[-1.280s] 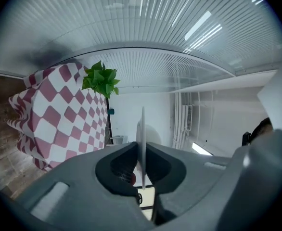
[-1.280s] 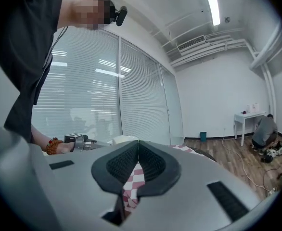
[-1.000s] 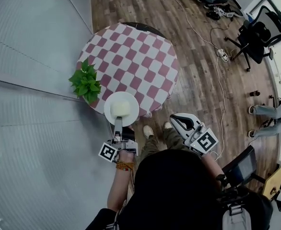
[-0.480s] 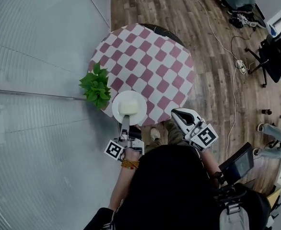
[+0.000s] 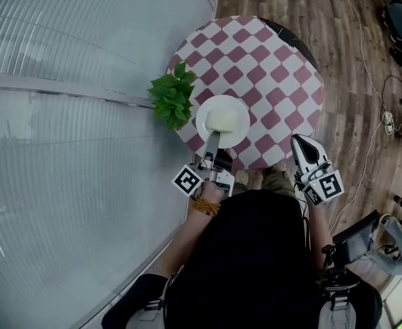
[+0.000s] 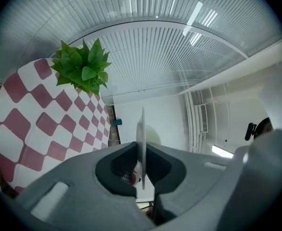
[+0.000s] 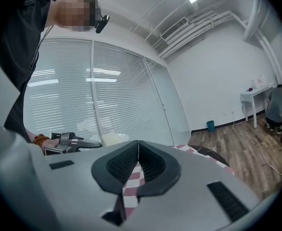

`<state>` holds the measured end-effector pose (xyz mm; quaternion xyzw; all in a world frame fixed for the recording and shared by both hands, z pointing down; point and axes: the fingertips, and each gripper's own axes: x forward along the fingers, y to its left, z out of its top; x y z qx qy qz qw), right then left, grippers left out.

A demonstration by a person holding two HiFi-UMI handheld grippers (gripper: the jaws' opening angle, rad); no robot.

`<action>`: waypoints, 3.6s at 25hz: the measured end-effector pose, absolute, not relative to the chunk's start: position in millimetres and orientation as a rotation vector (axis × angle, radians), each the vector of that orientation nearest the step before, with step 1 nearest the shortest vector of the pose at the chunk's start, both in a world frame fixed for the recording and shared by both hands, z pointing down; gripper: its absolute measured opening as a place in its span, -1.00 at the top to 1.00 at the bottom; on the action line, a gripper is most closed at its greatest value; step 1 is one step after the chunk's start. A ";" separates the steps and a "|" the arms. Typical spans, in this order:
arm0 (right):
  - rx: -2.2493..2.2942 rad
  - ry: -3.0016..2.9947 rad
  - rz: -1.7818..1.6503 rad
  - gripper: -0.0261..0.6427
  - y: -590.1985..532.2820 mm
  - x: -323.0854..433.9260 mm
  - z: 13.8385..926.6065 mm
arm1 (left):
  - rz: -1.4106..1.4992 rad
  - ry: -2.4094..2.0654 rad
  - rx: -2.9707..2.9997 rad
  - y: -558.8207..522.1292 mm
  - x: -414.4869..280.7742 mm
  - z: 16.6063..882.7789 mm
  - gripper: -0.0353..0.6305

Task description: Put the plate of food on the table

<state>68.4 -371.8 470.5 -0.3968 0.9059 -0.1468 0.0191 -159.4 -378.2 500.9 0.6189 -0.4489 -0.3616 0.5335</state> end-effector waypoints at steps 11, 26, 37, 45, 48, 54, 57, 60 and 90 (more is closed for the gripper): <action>-1.257 2.797 -0.519 0.89 -393.1 101.4 492.4 | -0.702 -1.071 1.532 -430.2 -137.3 537.2 0.83; -1.394 2.778 -0.612 0.89 -411.5 142.8 523.1 | -0.667 -1.130 1.492 -568.0 -129.8 603.2 0.83; -1.487 2.778 -0.717 0.89 -417.0 167.8 549.4 | -0.742 -1.152 1.333 -679.9 -117.9 645.3 0.83; -1.520 2.796 -0.766 0.89 -410.8 171.0 562.4 | -0.710 -1.201 1.159 -729.0 -105.3 711.2 0.83; -1.554 2.783 -0.799 0.89 -403.7 178.6 567.1 | -0.728 -1.198 1.121 -737.3 -103.8 731.6 0.83; -1.610 2.762 -0.828 0.89 -395.5 191.3 573.4 | -0.739 -1.228 1.084 -745.9 -108.8 756.0 0.83; -1.616 2.760 -0.828 0.89 -395.3 193.8 570.2 | -0.725 -1.242 1.067 -751.8 -108.9 765.7 0.83; -1.640 2.767 -0.816 0.89 -391.6 197.3 566.9 | -0.732 -1.252 1.033 -753.1 -107.3 777.9 0.83; -1.624 2.790 -0.781 0.89 -387.1 179.1 567.2 | -0.600 -1.274 0.961 -712.9 -119.2 822.9 0.83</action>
